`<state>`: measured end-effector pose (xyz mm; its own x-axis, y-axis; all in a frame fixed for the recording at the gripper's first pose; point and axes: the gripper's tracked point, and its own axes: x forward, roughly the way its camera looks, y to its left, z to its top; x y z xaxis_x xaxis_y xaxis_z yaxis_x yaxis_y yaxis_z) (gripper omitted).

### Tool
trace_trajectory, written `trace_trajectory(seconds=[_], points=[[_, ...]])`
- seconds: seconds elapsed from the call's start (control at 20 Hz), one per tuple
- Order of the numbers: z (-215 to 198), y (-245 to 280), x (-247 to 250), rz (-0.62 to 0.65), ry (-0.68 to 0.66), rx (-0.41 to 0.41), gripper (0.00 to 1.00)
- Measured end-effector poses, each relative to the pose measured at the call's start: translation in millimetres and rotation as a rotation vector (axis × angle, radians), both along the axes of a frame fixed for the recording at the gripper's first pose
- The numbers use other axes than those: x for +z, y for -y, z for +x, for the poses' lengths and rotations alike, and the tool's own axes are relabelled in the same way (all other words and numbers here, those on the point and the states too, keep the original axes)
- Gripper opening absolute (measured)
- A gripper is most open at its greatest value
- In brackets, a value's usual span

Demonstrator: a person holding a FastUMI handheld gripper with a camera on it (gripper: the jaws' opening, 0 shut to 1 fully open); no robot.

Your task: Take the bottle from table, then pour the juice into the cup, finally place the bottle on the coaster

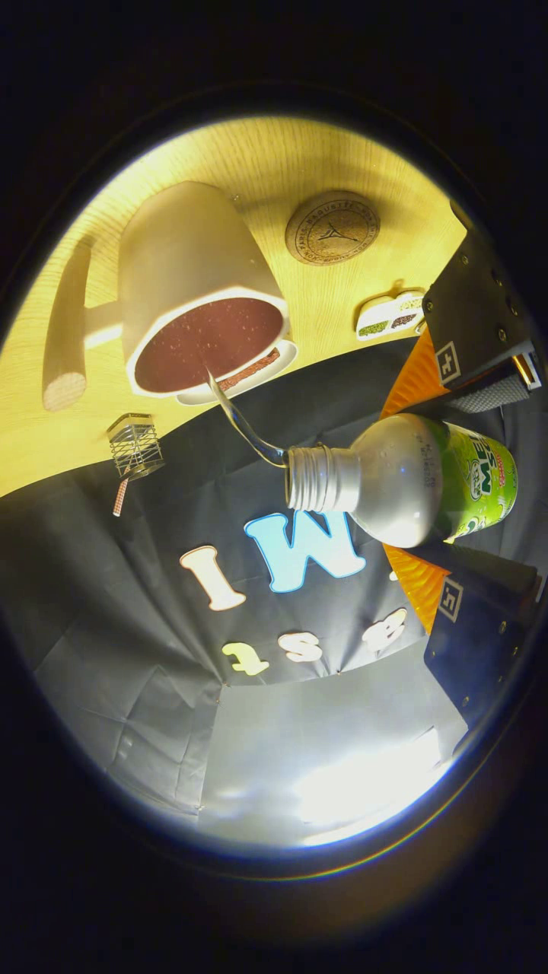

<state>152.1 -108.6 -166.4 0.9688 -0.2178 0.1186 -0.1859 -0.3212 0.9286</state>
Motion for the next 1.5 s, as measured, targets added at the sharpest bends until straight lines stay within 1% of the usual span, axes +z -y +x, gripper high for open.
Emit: trace_trajectory(seconds=[0.15,0.6,1.05,1.25,1.5], points=[[-1.3,2.1,3.3,0.035,0.008,-0.001,0.76],[-0.6,4.3,4.7,0.070,0.007,-0.011,0.76],[0.8,7.6,18.9,0.125,0.026,-0.025,0.76],[0.4,8.7,27.3,0.123,0.027,-0.027,0.76],[-3.4,9.4,26.1,0.125,0.024,-0.029,0.76]])
